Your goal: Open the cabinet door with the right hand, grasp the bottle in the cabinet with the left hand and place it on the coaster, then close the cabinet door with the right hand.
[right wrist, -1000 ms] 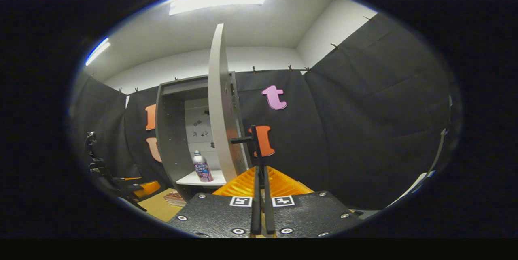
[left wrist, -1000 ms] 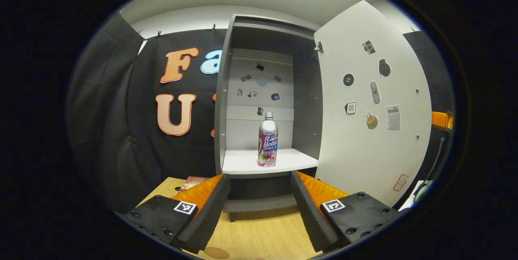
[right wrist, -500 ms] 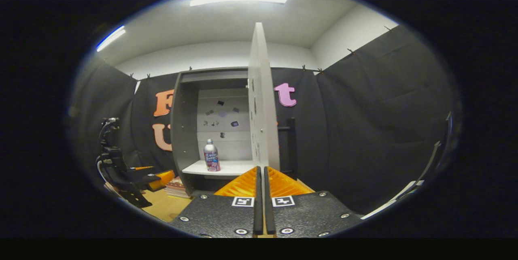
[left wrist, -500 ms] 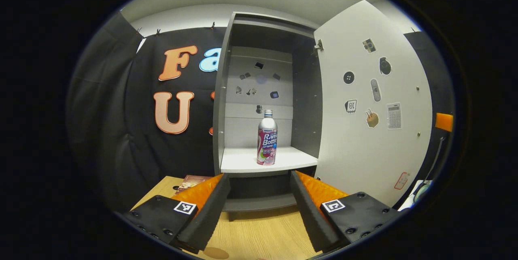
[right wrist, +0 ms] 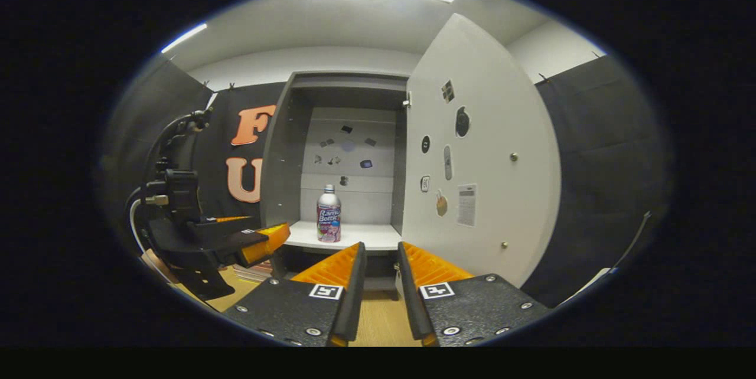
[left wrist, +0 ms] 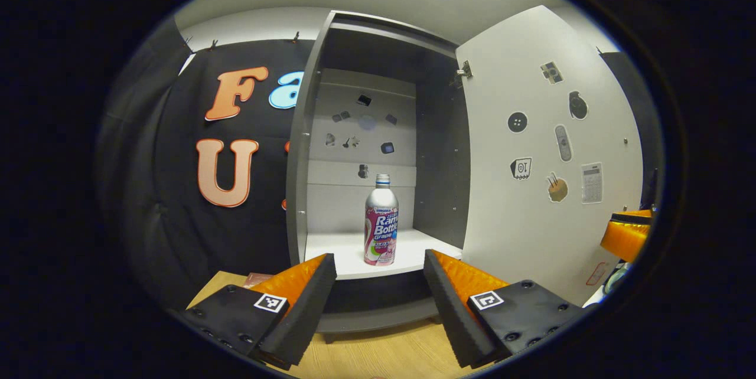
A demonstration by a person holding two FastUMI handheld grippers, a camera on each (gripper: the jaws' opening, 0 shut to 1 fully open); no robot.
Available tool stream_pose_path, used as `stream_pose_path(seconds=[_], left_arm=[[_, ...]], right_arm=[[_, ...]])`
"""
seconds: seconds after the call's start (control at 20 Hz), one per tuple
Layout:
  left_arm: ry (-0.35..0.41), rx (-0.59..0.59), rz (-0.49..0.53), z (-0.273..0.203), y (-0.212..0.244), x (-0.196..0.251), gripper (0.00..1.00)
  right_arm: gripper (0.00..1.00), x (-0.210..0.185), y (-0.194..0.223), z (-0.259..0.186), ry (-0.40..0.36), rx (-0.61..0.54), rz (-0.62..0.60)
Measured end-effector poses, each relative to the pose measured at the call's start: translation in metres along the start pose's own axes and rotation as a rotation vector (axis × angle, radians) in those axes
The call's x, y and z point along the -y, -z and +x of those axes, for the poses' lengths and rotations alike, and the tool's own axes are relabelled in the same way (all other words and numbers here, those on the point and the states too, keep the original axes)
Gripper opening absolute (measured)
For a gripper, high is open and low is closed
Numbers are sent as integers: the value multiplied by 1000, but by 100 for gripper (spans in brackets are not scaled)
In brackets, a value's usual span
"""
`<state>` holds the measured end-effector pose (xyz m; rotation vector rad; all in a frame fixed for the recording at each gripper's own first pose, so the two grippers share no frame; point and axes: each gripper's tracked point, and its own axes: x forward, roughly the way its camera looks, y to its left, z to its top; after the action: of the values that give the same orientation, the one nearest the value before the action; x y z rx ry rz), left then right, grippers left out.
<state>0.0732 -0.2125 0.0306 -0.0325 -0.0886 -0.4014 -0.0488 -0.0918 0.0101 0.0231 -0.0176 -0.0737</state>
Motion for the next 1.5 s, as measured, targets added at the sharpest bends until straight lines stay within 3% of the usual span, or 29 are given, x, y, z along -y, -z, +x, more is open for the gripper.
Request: stream_pose_path(seconds=[0.3, 0.45, 0.55, 0.65, 1.1, 1.5], left_arm=[[127, 14, 32, 70, 7, -9, 96], [165, -1, 37, 101, 16, -3, 97], [169, 3, 38, 118, 19, 0, 97], [146, 2, 49, 131, 23, -2, 97], [92, -44, 46, 191, 49, -7, 96], [68, -23, 87, 203, 43, -3, 95]], right_arm=[[53, -39, 10, 53, 63, 15, -35], [71, -49, 17, 67, 63, -5, -62], [84, -48, 20, 77, 75, -3, -78], [91, -44, 23, 88, 76, -11, -99], [95, -33, 45, 111, 49, -54, -88], [95, -24, 52, 112, 26, -74, -68]])
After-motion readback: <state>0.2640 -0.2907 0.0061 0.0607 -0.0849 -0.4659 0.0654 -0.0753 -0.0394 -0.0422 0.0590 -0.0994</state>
